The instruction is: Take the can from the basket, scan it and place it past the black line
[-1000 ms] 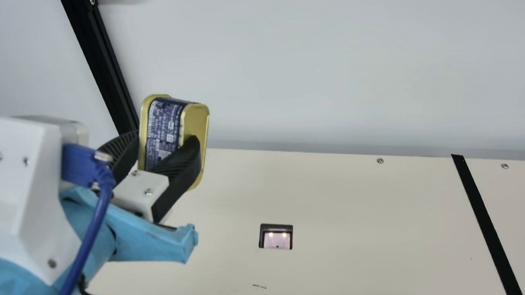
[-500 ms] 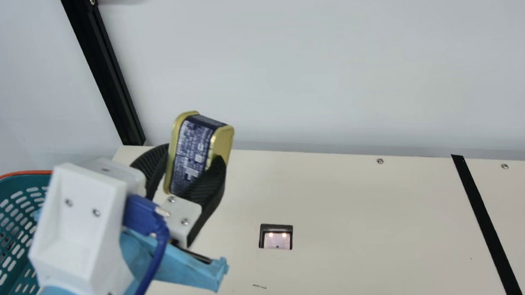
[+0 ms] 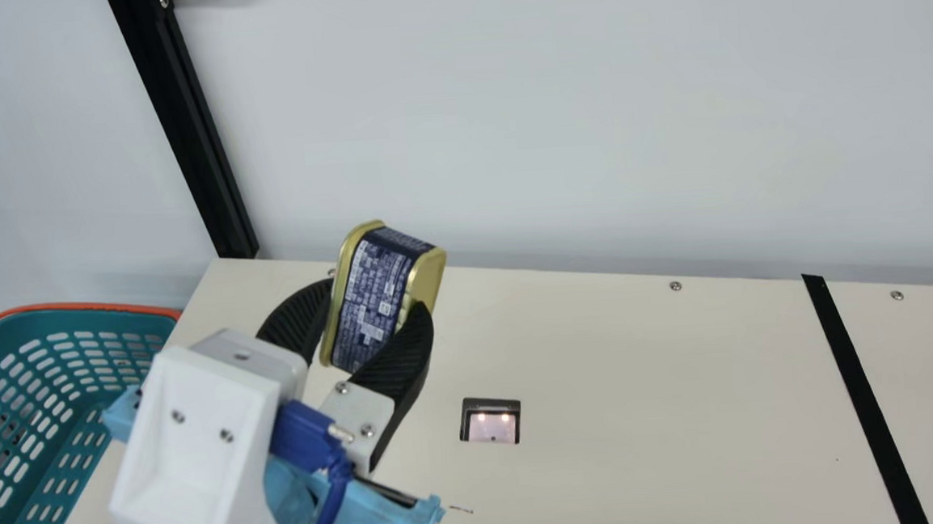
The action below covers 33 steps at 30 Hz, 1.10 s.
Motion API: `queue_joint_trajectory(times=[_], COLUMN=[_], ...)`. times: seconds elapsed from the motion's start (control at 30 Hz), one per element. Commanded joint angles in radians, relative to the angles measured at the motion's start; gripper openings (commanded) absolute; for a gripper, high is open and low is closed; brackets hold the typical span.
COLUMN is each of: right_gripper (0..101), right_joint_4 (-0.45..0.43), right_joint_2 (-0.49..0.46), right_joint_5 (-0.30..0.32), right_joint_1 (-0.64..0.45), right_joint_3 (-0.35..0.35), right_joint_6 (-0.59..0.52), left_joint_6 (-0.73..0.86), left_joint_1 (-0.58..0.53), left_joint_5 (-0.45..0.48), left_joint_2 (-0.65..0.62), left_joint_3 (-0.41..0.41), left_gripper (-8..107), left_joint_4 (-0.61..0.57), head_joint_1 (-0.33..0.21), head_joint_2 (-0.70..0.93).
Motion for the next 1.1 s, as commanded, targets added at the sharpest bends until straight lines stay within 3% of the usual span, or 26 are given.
queue_joint_trajectory(times=[0.0,1.07], right_gripper=[101,101], right_joint_4=[0.0,0.0], right_joint_2=[0.0,0.0], right_joint_5=[0.0,0.0], right_joint_1=[0.0,0.0], right_joint_3=[0.0,0.0], right_joint_6=[0.0,0.0], left_joint_6=[-0.002,-0.176], left_joint_1=[-0.004,-0.083], left_joint_5=[0.003,0.059], left_joint_2=[0.005,0.213], left_joint_3=[-0.003,-0.058], left_gripper=[10,10], left_joint_4=[0.001,0.001], head_joint_1=[-0.032,-0.032], head_joint_2=[-0.002,-0.002])
